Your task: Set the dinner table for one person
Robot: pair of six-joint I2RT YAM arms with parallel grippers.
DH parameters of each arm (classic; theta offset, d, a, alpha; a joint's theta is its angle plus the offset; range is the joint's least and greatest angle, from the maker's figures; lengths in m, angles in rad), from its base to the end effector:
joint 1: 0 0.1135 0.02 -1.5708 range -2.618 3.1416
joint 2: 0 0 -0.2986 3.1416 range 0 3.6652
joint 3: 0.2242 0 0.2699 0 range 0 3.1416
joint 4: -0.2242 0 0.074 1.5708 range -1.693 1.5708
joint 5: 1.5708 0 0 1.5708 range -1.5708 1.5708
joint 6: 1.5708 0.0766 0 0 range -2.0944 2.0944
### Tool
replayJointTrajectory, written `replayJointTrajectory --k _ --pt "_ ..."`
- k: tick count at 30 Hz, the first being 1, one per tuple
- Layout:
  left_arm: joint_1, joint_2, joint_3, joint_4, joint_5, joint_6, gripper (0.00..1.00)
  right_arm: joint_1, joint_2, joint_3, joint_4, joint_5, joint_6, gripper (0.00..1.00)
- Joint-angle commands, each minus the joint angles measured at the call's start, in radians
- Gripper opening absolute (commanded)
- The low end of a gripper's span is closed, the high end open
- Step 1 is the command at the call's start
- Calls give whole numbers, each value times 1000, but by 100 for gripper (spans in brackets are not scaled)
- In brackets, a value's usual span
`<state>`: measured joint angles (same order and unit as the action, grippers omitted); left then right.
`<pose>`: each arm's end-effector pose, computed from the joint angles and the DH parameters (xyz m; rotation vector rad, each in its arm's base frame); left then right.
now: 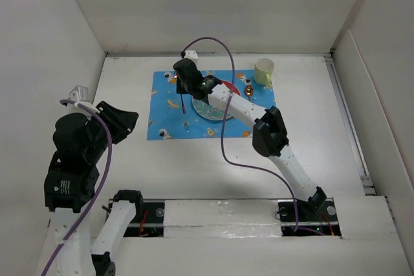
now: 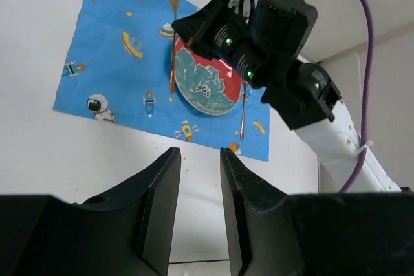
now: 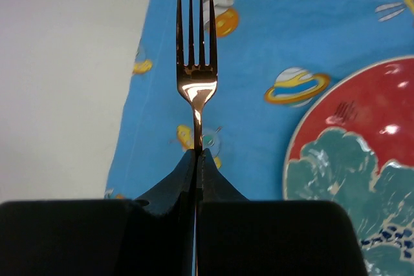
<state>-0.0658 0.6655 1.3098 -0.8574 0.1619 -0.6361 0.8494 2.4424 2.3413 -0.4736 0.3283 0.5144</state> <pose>0.1046 -0.0193 0.4723 -0.3985 1.7838 -0.6448 0.4408 0.4638 0.2592 -0.1665 2.1390 0.4575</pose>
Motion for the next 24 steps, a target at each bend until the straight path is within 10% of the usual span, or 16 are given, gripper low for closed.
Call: replayJointTrajectory --k 1,24 --pt "-3 -17 -3 44 5 -4 28 17 50 96 -49 35 61 0" --pt "-3 0 -78 52 24 15 28 -26 181 64 -51 51 265 4"
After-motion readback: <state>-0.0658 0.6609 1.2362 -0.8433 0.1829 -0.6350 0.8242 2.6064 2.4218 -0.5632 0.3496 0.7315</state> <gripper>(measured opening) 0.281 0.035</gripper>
